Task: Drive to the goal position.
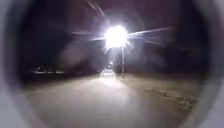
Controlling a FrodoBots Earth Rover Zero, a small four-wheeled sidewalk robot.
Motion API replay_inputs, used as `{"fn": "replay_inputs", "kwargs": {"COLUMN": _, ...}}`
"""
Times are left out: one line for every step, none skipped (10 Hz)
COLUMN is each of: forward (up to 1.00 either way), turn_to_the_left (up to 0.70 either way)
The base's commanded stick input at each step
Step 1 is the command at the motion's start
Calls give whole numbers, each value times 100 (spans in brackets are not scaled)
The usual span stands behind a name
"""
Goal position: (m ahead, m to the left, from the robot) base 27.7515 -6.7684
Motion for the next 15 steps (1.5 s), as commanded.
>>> {"fn": "replay_inputs", "kwargs": {"forward": 70, "turn_to_the_left": 16}}
{"fn": "replay_inputs", "kwargs": {"forward": 70, "turn_to_the_left": 16}}
{"fn": "replay_inputs", "kwargs": {"forward": 70, "turn_to_the_left": 4}}
{"fn": "replay_inputs", "kwargs": {"forward": 70, "turn_to_the_left": 10}}
{"fn": "replay_inputs", "kwargs": {"forward": 70, "turn_to_the_left": 16}}
{"fn": "replay_inputs", "kwargs": {"forward": 70, "turn_to_the_left": 13}}
{"fn": "replay_inputs", "kwargs": {"forward": 70, "turn_to_the_left": 10}}
{"fn": "replay_inputs", "kwargs": {"forward": 70, "turn_to_the_left": 13}}
{"fn": "replay_inputs", "kwargs": {"forward": 70, "turn_to_the_left": 18}}
{"fn": "replay_inputs", "kwargs": {"forward": 70, "turn_to_the_left": 18}}
{"fn": "replay_inputs", "kwargs": {"forward": 70, "turn_to_the_left": 11}}
{"fn": "replay_inputs", "kwargs": {"forward": 70, "turn_to_the_left": 3}}
{"fn": "replay_inputs", "kwargs": {"forward": 70, "turn_to_the_left": 3}}
{"fn": "replay_inputs", "kwargs": {"forward": 70, "turn_to_the_left": 3}}
{"fn": "replay_inputs", "kwargs": {"forward": 70, "turn_to_the_left": 3}}
